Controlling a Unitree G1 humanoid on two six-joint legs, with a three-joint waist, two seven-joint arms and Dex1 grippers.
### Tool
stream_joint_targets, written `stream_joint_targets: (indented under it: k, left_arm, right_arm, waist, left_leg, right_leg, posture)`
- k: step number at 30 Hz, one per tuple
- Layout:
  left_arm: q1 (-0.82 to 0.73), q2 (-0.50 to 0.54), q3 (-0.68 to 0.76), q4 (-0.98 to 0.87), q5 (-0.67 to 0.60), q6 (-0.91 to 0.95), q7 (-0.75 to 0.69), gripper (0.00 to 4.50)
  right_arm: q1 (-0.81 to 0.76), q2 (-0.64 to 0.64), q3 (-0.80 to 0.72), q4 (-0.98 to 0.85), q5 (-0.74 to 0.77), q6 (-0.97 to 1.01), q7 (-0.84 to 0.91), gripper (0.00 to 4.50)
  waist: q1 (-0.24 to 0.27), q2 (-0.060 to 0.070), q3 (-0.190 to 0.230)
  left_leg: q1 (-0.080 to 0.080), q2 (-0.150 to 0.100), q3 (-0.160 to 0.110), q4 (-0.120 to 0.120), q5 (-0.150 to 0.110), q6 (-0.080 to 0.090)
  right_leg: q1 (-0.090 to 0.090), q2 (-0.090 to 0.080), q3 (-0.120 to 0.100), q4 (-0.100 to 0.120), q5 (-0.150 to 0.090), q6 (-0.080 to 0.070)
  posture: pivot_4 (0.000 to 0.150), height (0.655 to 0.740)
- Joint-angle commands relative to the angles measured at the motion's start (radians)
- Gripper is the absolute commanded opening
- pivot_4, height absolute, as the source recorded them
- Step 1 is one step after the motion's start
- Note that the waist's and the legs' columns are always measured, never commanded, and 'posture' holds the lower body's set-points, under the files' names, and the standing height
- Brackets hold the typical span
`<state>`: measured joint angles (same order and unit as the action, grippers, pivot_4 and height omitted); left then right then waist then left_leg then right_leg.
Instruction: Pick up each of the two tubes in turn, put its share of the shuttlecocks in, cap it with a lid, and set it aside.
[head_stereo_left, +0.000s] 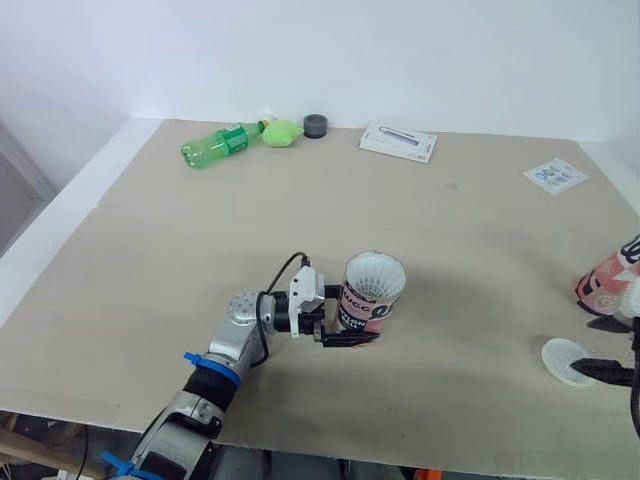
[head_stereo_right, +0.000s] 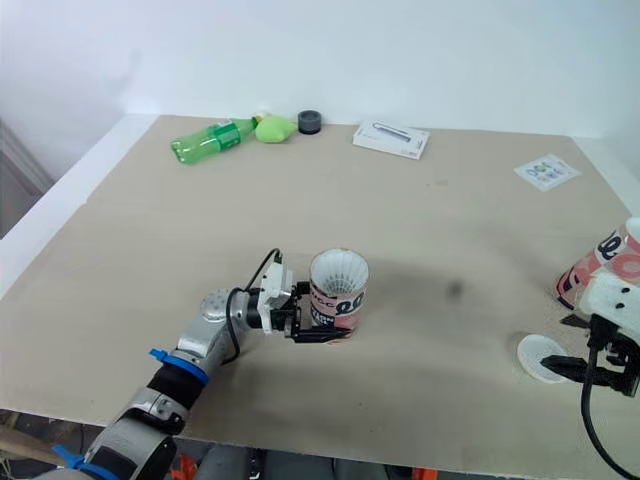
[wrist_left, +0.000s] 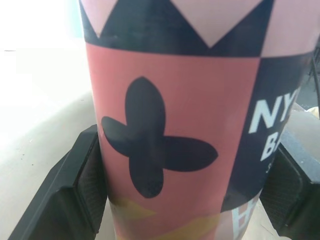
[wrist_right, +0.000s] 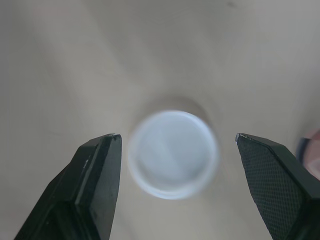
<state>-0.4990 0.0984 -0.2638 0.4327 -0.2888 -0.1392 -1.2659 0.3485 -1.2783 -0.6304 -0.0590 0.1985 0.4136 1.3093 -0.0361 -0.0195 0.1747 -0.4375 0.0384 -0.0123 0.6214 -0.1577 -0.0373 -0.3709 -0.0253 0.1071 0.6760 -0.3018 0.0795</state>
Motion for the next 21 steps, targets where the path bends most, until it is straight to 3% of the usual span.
stream_joint_targets:
  k: [1, 13, 20, 21]
  left_arm:
    - [0.033, 0.014, -0.028, -0.009, 0.027, 0.018, -0.001, 3.69]
    - [0.071, 0.04, -0.028, -0.088, 0.025, 0.023, 0.032, 3.69]
    - [0.084, 0.052, -0.017, -0.11, 0.014, 0.028, 0.045, 3.69]
    - [0.084, 0.053, -0.016, -0.11, 0.014, 0.025, 0.047, 3.69]
  right_arm:
    - [-0.159, -0.034, 0.148, 0.168, 0.0, -0.058, 0.016, 3.95]
    - [-0.596, -0.01, 0.527, 0.579, -0.098, -0.179, 0.111, 3.95]
    - [-0.667, -0.005, 0.616, 0.711, -0.15, -0.238, 0.149, 3.95]
    - [-0.667, -0.003, 0.627, 0.721, -0.159, -0.249, 0.151, 3.72]
  waist:
    - [-0.003, 0.001, 0.0]
    - [-0.01, 0.008, -0.004]
    - [-0.01, 0.009, -0.005]
    - [-0.01, 0.009, -0.005]
  left_leg:
    - [0.0, 0.0, 0.0, 0.0, 0.0, 0.0]
    - [0.001, -0.001, 0.0, -0.002, 0.0, 0.0]
    - [0.001, -0.001, 0.0, -0.002, 0.0, 0.0]
    - [0.001, -0.001, 0.0, -0.002, 0.0, 0.0]
  right_leg:
    - [0.0, 0.0, 0.0, 0.0, 0.0, 0.0]
    - [0.001, -0.001, 0.0, 0.0, -0.001, 0.0]
    - [0.001, -0.001, 0.001, 0.0, 0.0, -0.001]
    - [0.001, -0.001, 0.001, 0.001, 0.0, -0.001]
  posture:
    - [0.15, 0.7294]
    - [0.15, 0.7294]
    - [0.15, 0.7294]
    - [0.15, 0.7294]
